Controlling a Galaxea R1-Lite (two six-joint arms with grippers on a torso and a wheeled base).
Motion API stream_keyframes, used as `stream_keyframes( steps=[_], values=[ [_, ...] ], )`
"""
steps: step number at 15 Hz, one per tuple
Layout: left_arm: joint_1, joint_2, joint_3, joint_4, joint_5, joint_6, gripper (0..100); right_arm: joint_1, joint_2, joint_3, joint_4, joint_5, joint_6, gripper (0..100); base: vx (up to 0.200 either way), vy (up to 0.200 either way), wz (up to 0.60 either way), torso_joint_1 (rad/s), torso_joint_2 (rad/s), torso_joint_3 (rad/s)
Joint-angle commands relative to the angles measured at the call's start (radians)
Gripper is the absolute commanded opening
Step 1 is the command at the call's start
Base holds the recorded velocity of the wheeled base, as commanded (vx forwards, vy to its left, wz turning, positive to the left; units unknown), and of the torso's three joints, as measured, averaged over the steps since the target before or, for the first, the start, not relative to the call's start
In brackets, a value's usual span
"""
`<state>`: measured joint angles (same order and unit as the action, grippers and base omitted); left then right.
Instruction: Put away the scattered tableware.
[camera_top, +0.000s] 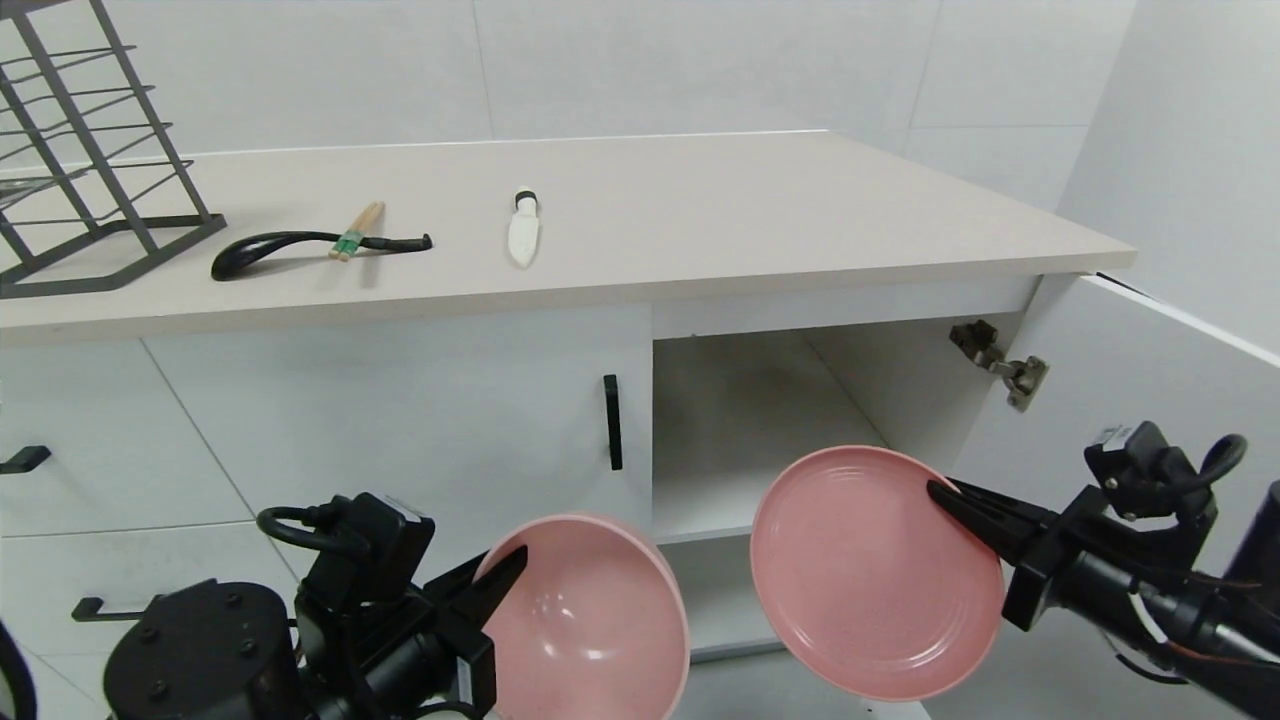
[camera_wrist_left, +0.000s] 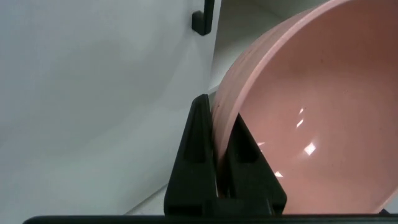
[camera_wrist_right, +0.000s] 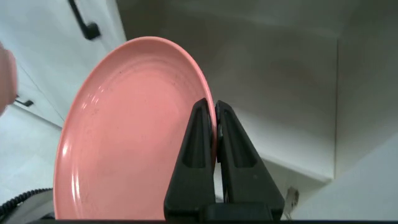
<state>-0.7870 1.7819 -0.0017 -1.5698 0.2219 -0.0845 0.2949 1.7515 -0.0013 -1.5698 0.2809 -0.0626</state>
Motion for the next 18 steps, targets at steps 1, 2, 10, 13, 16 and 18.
stream_keyframes(
  steps=[1,2,10,13,16,18],
  values=[
    [-0.001,0.037,0.000,-0.001,0.002,-0.001,0,-0.019,0.098,-0.008,-0.001,0.000,0.001,0,0.000,0.000,0.00,0.000,0.00,0.000],
    [-0.001,0.051,0.000,-0.001,0.002,-0.001,0,-0.025,0.134,-0.020,-0.001,0.000,0.001,0,0.000,0.000,0.00,0.000,0.00,0.000],
    [-0.001,0.102,0.002,-0.001,0.002,-0.006,0,-0.059,0.329,-0.175,-0.001,0.000,0.007,0,0.000,0.000,0.00,0.000,0.00,0.000],
    [-0.001,0.102,0.002,-0.001,0.002,-0.008,0,-0.049,0.341,-0.180,-0.001,0.000,0.007,0,0.200,0.000,0.00,-0.004,0.00,0.002],
    [-0.020,0.108,0.002,-0.001,0.004,-0.009,0,-0.048,0.353,-0.169,-0.001,0.000,0.007,0,0.133,0.000,0.00,-0.005,0.00,0.003],
    [-0.037,0.129,0.002,-0.001,0.005,-0.009,0,-0.048,0.370,-0.164,-0.001,0.000,0.007,0,0.000,0.000,0.00,0.000,0.00,0.000]
  ],
)
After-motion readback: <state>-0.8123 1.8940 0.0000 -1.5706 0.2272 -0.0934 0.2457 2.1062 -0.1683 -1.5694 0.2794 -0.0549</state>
